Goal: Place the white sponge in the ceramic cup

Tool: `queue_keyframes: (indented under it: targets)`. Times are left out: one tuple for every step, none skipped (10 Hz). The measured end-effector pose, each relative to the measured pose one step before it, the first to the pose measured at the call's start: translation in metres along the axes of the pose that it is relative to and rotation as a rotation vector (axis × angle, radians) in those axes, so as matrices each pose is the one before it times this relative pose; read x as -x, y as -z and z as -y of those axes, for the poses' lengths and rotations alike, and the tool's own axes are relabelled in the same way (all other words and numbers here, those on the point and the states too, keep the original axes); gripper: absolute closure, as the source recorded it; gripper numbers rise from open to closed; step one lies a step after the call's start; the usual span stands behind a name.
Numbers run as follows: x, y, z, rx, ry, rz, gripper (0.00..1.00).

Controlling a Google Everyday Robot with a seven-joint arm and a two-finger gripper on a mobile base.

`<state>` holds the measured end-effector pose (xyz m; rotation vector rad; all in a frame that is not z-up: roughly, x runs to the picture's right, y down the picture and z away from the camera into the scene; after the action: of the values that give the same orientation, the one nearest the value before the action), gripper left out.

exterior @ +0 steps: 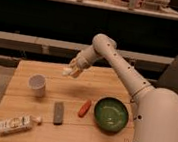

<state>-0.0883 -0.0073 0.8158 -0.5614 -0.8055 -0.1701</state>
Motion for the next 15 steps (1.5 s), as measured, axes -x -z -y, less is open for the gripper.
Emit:
queue_keyframes:
  targets:
    - [0.01026,-0.00156,0.00079,-0.00104,0.00943,0.01526,1.00]
    - [0.00913,-0.00162,0.00000,0.00021,0.00889,0.01332,1.00]
    - [0.00660,-0.00146,-0.00050,0.00010,0.00634,0.01046,1.00]
    - [0.01029,-0.00228,-0.00128,0.00110,0.00968,0.01603,1.00]
    - [0.00612,-0.00140,-0.00115,0.00089,0.00462,0.00898,1.00]
    - [0.00908,-0.00254,-0.00232,0.00173,0.00641,0.01382,1.00]
    - [0.00970,-0.00240,-0.00201,0.00160,0.00656,0.01319,1.00]
    - [0.00619,-0.00236,-0.00105,0.00252,0.00544,0.00950,1.00]
    - [0.00626,-0.00270,-0.00022,0.00184,0.00652,0.00925,1.00]
    - [0.00430,-0.00279,0.00036,0.00257,0.00517,0.00550,1.00]
    - [0.00501,-0.00361,0.00110,0.00377,0.00669,0.00522,1.00]
    - [0.00511,-0.00522,0.00215,0.00438,0.00733,0.00534,1.00]
    - [0.00513,-0.00572,0.00284,0.00581,0.00876,0.00253,1.00]
    - [0.00493,-0.00562,0.00343,0.00549,0.01000,0.00299,1.00]
    - [0.00326,-0.00304,0.00171,0.00387,0.00560,0.00226,1.00]
